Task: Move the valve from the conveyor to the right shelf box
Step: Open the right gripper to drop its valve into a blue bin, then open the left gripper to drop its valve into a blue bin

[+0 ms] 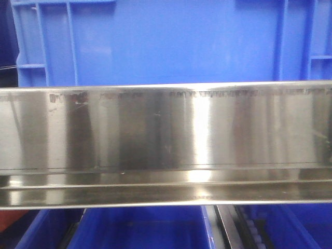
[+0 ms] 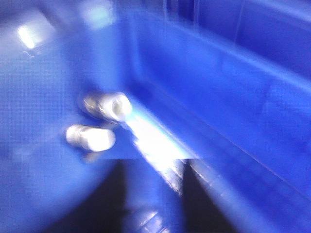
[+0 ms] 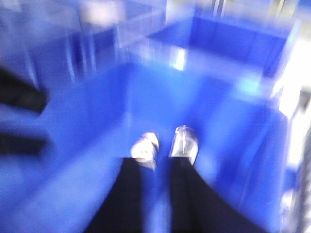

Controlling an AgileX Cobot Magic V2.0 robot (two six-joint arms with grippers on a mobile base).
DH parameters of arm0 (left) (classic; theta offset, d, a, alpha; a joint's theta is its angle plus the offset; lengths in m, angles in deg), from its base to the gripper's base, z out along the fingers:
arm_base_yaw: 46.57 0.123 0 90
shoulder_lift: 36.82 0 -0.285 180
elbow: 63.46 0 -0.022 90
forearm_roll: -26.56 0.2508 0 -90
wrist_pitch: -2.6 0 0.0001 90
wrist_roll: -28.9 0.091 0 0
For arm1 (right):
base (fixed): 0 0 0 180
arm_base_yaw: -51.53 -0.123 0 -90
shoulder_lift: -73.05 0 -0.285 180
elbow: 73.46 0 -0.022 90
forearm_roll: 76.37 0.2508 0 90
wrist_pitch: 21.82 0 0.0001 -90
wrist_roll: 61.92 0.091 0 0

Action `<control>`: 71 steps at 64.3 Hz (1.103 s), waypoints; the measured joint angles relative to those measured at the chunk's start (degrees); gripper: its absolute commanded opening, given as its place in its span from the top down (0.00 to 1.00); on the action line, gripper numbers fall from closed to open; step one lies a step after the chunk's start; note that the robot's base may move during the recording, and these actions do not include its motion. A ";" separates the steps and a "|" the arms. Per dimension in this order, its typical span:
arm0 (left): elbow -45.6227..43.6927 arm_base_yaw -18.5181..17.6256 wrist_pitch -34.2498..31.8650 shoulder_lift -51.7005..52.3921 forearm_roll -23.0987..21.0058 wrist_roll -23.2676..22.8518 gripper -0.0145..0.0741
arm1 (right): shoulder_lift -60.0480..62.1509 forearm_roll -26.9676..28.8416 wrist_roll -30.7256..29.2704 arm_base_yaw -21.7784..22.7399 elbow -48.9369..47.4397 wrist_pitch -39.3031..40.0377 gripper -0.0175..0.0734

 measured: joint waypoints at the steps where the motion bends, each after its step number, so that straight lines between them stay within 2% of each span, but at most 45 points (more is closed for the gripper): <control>1: 0.00 0.00 0.29 0.55 0.44 0.00 0.96 | 0.65 0.00 0.00 0.28 0.23 0.00 0.98; 13: 3.51 0.00 1.42 8.63 8.02 -3.87 0.96 | 9.06 -0.11 0.00 4.97 7.31 0.55 0.98; 22: 13.62 0.00 -3.95 16.77 10.60 -5.77 0.96 | 16.33 -0.25 0.00 6.52 16.55 3.90 0.98; 35: 31.74 0.00 -19.89 30.65 10.70 -6.01 0.96 | 27.92 -0.25 0.00 6.67 29.58 10.20 0.99; 50: 53.05 0.00 -35.48 46.76 9.78 -6.13 0.96 | 40.16 -0.25 0.00 6.67 44.75 13.60 0.99; 58: 62.40 0.00 -39.97 53.97 7.97 -6.13 0.96 | 45.74 -0.25 0.00 6.67 50.91 14.01 0.99; 71: 71.69 0.00 -40.90 61.87 6.48 -6.13 0.96 | 51.52 -0.25 0.00 6.67 56.41 14.35 0.99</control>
